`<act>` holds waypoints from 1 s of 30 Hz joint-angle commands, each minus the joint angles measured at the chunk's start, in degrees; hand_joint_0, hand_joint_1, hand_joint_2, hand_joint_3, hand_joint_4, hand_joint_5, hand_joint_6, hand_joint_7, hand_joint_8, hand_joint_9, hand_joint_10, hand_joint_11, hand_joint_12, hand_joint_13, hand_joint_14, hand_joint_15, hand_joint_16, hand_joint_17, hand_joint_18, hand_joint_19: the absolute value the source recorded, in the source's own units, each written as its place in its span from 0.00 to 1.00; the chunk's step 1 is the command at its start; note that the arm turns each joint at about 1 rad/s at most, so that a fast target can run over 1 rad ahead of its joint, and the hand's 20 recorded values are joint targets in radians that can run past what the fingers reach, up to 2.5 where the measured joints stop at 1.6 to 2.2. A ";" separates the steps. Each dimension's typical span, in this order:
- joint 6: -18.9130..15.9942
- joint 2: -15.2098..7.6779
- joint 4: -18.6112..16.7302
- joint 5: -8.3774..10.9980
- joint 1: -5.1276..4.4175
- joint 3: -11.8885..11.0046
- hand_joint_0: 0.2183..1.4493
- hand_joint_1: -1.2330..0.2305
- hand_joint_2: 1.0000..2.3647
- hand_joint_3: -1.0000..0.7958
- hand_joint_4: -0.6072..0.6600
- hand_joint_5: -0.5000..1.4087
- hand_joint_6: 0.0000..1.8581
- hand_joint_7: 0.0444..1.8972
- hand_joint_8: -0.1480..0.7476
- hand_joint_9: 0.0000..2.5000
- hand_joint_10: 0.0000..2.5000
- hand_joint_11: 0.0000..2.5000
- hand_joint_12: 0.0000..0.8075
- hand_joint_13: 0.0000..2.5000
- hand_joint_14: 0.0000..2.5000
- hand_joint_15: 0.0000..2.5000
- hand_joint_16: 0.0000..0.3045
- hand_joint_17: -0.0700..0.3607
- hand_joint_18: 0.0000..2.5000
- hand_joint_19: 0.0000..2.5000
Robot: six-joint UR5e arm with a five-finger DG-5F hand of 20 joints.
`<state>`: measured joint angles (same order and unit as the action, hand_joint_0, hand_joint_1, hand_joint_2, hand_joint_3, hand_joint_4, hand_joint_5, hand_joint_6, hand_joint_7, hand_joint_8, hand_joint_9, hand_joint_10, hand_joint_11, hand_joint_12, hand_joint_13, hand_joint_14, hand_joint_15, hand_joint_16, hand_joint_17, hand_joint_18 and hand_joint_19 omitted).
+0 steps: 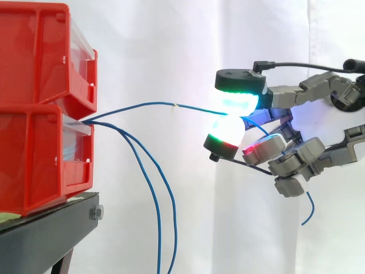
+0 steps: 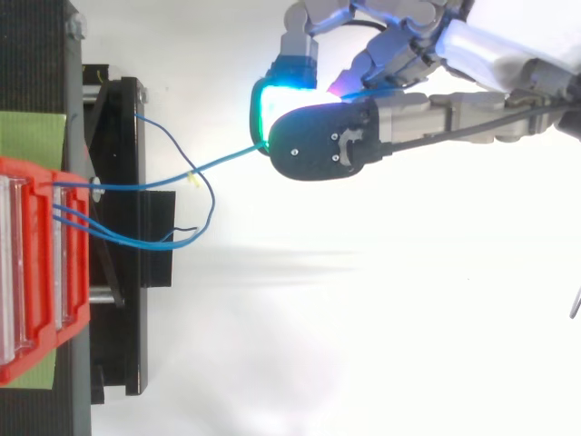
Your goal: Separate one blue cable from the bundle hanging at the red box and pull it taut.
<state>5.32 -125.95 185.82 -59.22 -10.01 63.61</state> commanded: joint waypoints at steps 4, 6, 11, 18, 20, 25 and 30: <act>-0.22 -0.09 0.07 -0.10 -0.01 0.11 0.44 0.31 0.01 0.35 0.17 0.16 0.50 0.71 0.34 0.41 0.09 0.68 0.37 0.35 0.46 0.58 0.13 0.36 0.33 0.51; -0.22 0.00 -0.01 -0.19 -0.01 0.38 0.44 0.31 0.01 0.37 0.19 0.15 0.50 0.71 0.34 0.41 0.09 0.68 0.37 0.34 0.46 0.58 0.13 0.36 0.32 0.52; -2.77 0.00 -2.30 -0.46 -0.19 3.01 0.44 0.32 0.01 0.38 0.20 0.15 0.51 0.70 0.35 0.40 0.09 0.68 0.37 0.34 0.47 0.58 0.13 0.36 0.32 0.52; -5.32 0.00 -4.50 -0.98 -0.36 5.30 0.44 0.32 0.01 0.37 0.21 0.15 0.51 0.67 0.35 0.40 0.10 0.68 0.38 0.34 0.47 0.58 0.13 0.36 0.32 0.52; -5.41 0.00 -4.59 -0.98 -0.45 5.47 0.44 0.32 0.01 0.36 0.21 0.15 0.51 0.68 0.35 0.40 0.10 0.67 0.37 0.33 0.48 0.58 0.13 0.36 0.31 0.51; -5.23 0.00 -8.28 -0.98 -0.54 7.58 0.44 0.32 0.01 0.36 0.22 0.15 0.51 0.68 0.36 0.40 0.10 0.68 0.38 0.32 0.49 0.58 0.13 0.36 0.31 0.51; -4.26 0.00 -10.30 -1.07 -0.71 8.81 0.44 0.32 0.01 0.37 0.23 0.15 0.51 0.67 0.35 0.40 0.09 0.67 0.38 0.32 0.50 0.58 0.13 0.37 0.31 0.51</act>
<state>0.47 -125.95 177.00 -60.27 -10.65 71.58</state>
